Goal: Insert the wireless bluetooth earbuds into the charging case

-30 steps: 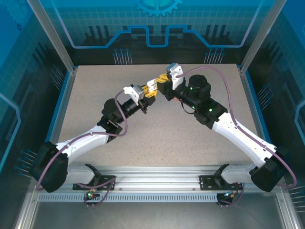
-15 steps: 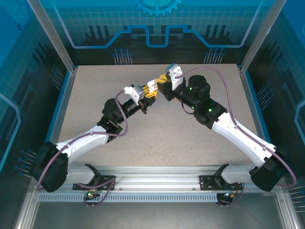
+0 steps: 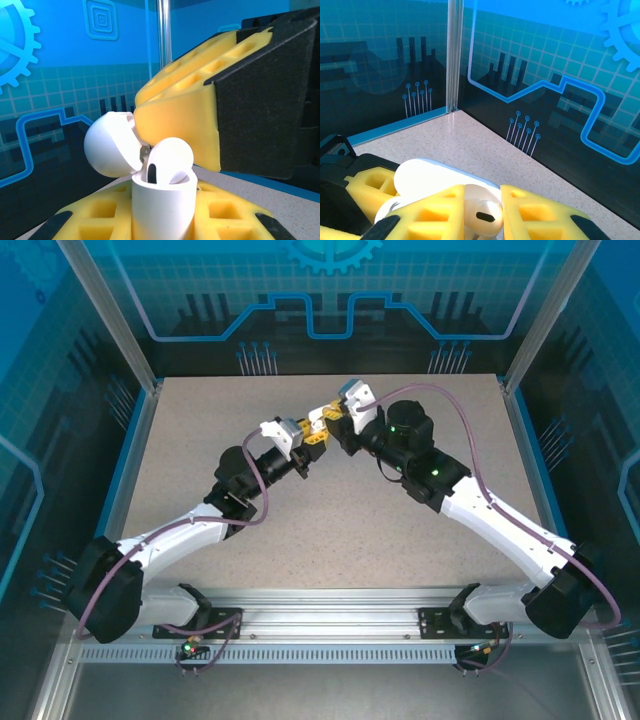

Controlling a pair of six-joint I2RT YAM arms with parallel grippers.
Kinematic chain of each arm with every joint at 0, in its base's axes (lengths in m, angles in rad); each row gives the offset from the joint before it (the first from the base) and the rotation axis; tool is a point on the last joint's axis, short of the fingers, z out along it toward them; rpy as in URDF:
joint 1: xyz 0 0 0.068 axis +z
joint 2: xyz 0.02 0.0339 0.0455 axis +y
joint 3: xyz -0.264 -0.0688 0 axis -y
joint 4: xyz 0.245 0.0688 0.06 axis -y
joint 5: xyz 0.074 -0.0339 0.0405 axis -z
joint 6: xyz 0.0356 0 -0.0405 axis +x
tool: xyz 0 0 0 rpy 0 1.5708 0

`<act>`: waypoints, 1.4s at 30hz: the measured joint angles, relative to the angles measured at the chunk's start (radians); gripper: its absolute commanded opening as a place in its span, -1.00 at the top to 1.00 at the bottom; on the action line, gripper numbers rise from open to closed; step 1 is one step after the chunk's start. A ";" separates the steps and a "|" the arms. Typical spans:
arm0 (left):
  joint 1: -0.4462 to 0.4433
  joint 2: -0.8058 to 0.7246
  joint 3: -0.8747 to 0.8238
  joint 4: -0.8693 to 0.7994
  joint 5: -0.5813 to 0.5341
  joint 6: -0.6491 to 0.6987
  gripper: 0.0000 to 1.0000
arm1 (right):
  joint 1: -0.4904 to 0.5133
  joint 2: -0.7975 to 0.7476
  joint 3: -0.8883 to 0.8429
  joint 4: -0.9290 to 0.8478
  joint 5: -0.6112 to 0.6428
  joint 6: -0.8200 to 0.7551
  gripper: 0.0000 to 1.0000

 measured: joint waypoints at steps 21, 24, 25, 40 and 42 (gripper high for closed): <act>0.000 0.000 0.000 0.000 -0.001 0.000 1.00 | 0.021 -0.003 0.006 -0.021 0.054 -0.016 0.35; 0.000 0.000 0.000 0.001 -0.001 0.000 1.00 | 0.024 -0.003 0.010 -0.026 0.064 -0.014 0.32; 0.000 0.000 0.000 0.001 -0.001 0.000 1.00 | 0.024 -0.003 0.010 -0.027 0.068 -0.015 0.29; 0.000 0.000 0.000 0.001 -0.001 0.000 1.00 | 0.005 -0.011 0.014 -0.045 0.064 0.036 0.23; 0.000 0.000 0.000 0.001 -0.001 0.000 1.00 | -0.003 -0.014 0.014 -0.045 0.062 0.047 0.23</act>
